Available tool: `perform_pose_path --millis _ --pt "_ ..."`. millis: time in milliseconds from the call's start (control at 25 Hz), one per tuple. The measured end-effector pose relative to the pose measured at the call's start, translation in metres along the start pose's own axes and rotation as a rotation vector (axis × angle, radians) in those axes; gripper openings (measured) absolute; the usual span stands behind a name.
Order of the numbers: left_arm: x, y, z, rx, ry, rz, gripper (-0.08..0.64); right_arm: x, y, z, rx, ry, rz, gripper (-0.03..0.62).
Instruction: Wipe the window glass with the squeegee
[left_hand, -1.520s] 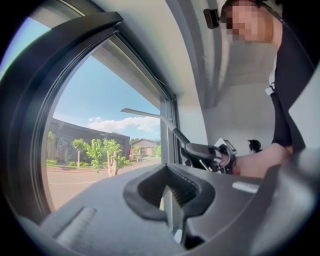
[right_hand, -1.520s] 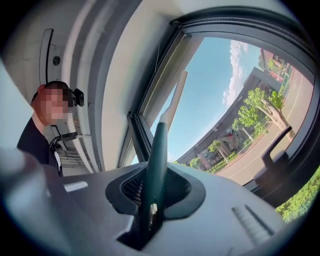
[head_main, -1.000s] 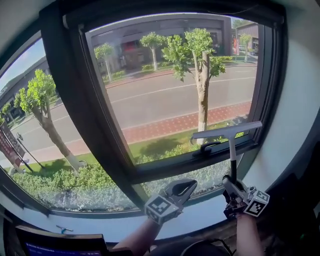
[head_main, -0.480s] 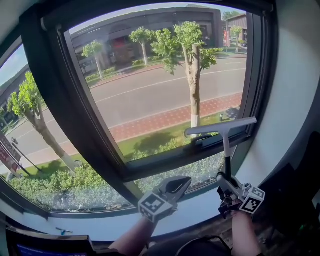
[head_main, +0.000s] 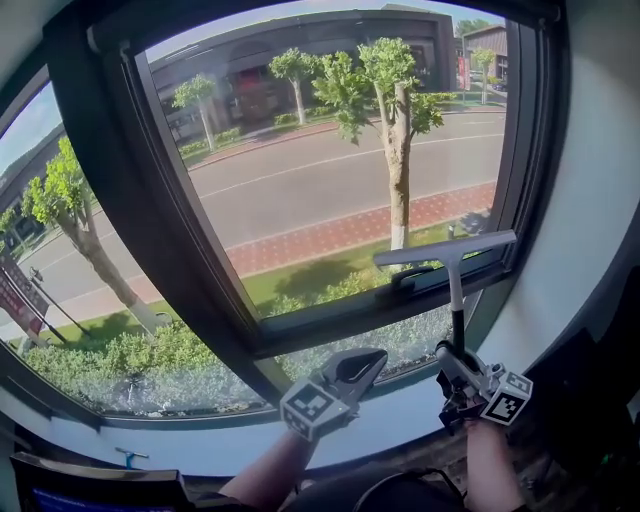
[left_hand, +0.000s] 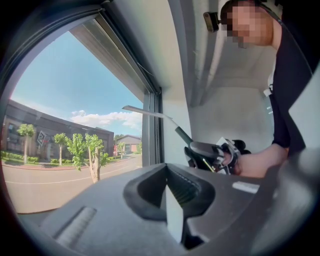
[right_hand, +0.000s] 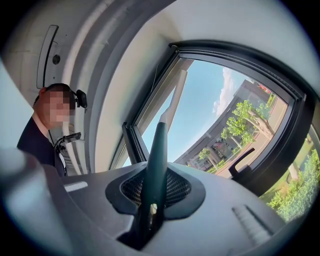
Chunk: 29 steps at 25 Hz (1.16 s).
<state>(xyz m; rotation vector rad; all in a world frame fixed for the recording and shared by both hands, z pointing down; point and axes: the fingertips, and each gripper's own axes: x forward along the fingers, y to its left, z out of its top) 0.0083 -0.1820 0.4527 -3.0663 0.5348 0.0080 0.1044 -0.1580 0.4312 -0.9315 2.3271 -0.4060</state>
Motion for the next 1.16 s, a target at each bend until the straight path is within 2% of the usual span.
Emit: perform_pose_path --millis 280,1160 --pt "-0.003 0.001 0.001 0.004 0.002 0.001 0.002 0.004 0.003 -0.006 -0.024 0.021 0.001 0.055" --pt "-0.015 -0.008 0.008 0.008 0.018 0.038 0.002 0.004 0.015 -0.008 0.007 0.035 0.032 0.055"
